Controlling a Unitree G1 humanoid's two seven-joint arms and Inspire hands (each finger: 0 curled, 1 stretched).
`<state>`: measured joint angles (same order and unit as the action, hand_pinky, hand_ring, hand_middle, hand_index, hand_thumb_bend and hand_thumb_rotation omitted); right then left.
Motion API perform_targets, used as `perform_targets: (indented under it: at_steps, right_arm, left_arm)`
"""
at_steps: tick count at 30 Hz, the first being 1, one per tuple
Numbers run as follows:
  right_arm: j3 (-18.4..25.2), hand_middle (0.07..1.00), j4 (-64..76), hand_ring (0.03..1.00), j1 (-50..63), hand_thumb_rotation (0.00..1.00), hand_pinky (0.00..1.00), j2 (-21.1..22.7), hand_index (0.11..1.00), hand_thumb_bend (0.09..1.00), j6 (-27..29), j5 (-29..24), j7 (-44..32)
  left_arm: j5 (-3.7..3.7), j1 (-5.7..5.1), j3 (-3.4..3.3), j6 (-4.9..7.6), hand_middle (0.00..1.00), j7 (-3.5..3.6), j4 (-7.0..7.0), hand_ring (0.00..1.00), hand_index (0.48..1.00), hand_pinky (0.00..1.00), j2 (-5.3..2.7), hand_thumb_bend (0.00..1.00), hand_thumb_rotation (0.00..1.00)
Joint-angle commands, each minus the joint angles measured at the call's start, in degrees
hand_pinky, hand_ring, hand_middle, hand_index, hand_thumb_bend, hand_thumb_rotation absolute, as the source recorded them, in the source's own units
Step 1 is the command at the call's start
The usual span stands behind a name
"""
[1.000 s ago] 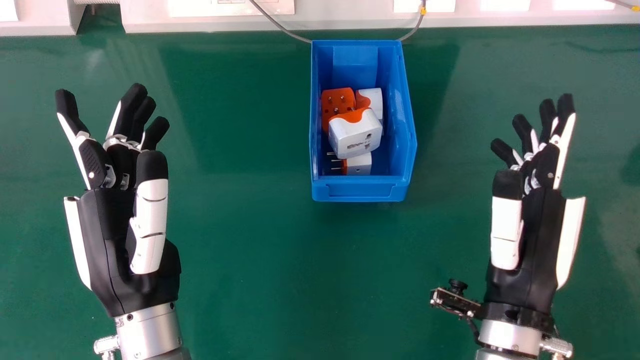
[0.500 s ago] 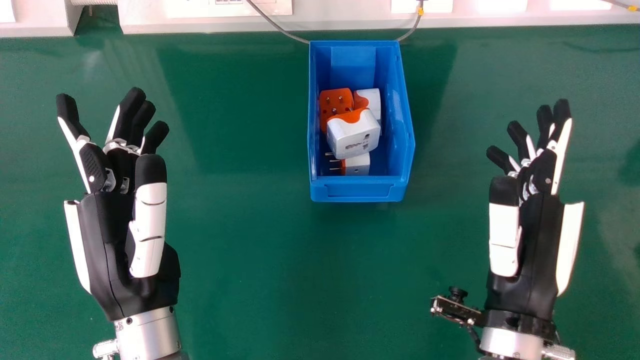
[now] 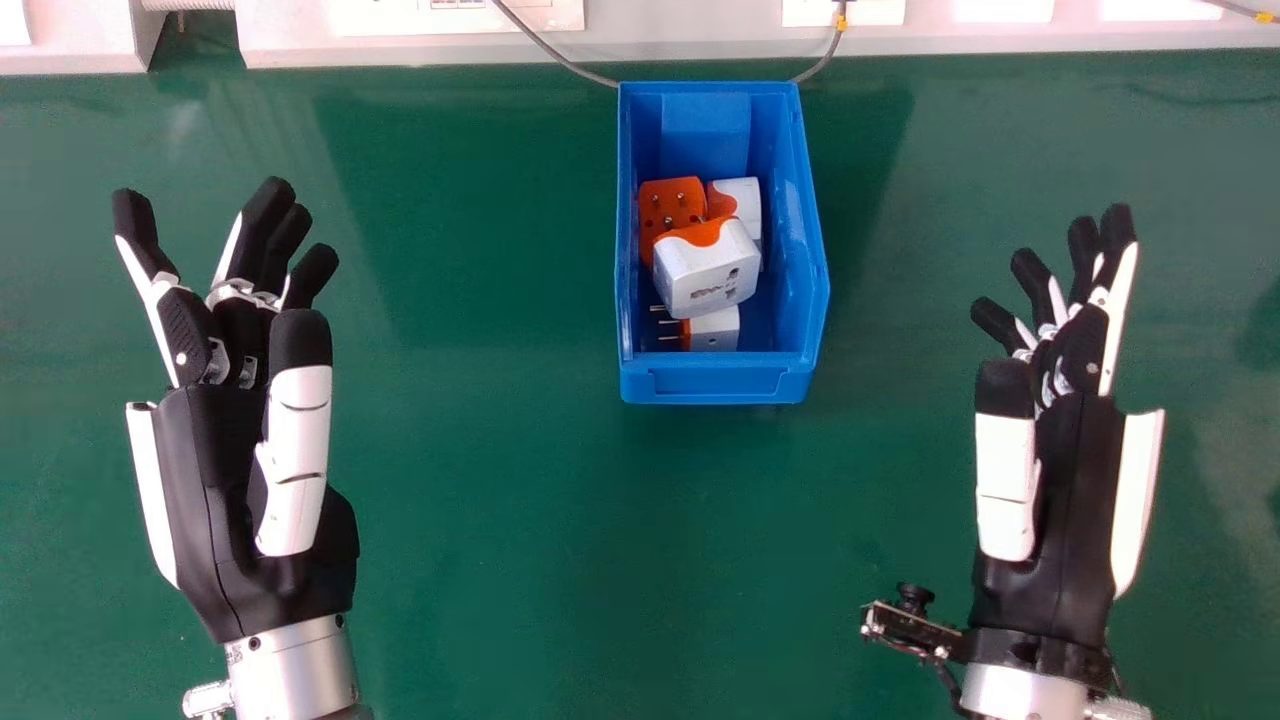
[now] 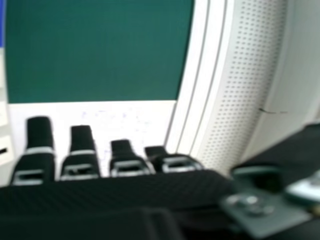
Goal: Pick all objects and put in blue box
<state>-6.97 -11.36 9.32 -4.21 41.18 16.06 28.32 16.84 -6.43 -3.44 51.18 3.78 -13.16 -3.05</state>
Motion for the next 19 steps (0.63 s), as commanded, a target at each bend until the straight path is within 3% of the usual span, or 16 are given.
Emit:
perform_targets:
  at_steps: [1,5,8,16,19]
  right_arm:
    - [0.12,0.980,1.53,0.909,-0.16,1.00,0.79,-2.56,1.000,0.628,0.23,-0.48,-0.18]
    - [0.03,0.982,1.46,0.911,-0.38,1.00,0.79,-2.34,1.000,0.617,0.29,-0.82,-0.70]
    - [0.22,0.982,1.31,0.912,-0.58,1.00,0.79,-2.45,1.000,0.614,0.18,-0.73,-0.69]
    - [0.48,0.977,1.15,0.905,-0.99,1.00,0.79,-2.21,1.000,0.626,0.18,-0.47,-0.60]
    - [0.47,0.977,1.21,0.904,-1.17,1.00,0.79,-2.14,1.000,0.626,0.23,-1.04,-1.06]
  left_arm:
    - [-0.44,-0.35,0.36,0.65,0.87,0.32,1.08,0.88,0.863,0.86,-2.69,0.70,0.59]
    - [-0.56,-0.24,0.32,0.49,0.87,0.20,1.12,0.89,0.865,0.86,-2.71,0.69,0.60]
    - [0.01,-0.06,0.36,0.37,0.87,0.42,1.17,0.88,0.863,0.86,-2.68,0.70,0.60]
    - [-0.19,0.23,0.28,0.43,0.86,0.18,1.08,0.88,0.856,0.86,-2.85,0.70,0.59]
    - [-0.57,0.44,0.19,0.52,0.86,-0.01,1.00,0.88,0.856,0.86,-2.86,0.70,0.59]
